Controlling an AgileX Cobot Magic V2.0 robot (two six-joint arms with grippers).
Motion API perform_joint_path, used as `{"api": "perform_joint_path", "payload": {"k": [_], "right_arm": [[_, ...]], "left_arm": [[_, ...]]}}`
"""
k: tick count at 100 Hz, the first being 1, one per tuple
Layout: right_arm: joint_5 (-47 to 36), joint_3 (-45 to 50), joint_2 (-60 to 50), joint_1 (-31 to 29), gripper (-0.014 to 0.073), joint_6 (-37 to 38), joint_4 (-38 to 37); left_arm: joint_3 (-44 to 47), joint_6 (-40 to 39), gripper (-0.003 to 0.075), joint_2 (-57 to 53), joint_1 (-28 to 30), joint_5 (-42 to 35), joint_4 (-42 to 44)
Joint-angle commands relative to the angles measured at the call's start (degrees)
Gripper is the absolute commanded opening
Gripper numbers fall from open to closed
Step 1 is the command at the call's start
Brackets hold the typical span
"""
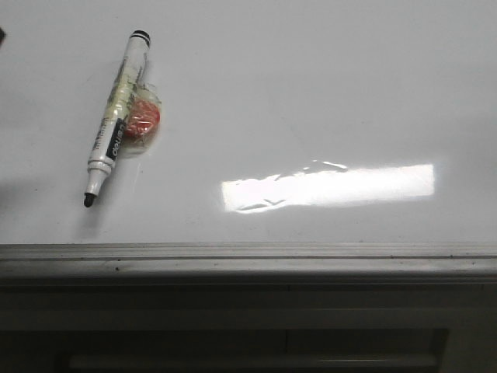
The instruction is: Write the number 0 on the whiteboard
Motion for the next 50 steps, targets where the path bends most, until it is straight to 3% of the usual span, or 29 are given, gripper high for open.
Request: {"api": "perform_joint_path", "payload": {"k": [1,22,42,50], "right_arm": [[-3.76,-2.10,1.10,-0.34,0.0495,-0.82,0.25],[-3.66,-2.10,1.10,-0.34,0.0495,-0.82,0.25],[-3.66,-2.10,1.10,-0.34,0.0495,-0.82,0.78],[-3.66,-2.10,1.10,-0.34,0.0495,-0.82,1.14]], "left_arm": [[-2.95,-5.47,0.0368,3.19,-3.98,-1.86,-1.57],[-2.95,-8.72,0.0367,8.82,-10.97,-5.79,-0.18],[-2.95,-13.93,0.0361,12.93,-11.82,-9.74,6.65],[-2.95,-13.93,0.0323,14.81,-11.82,-9.86,6.78]]}}
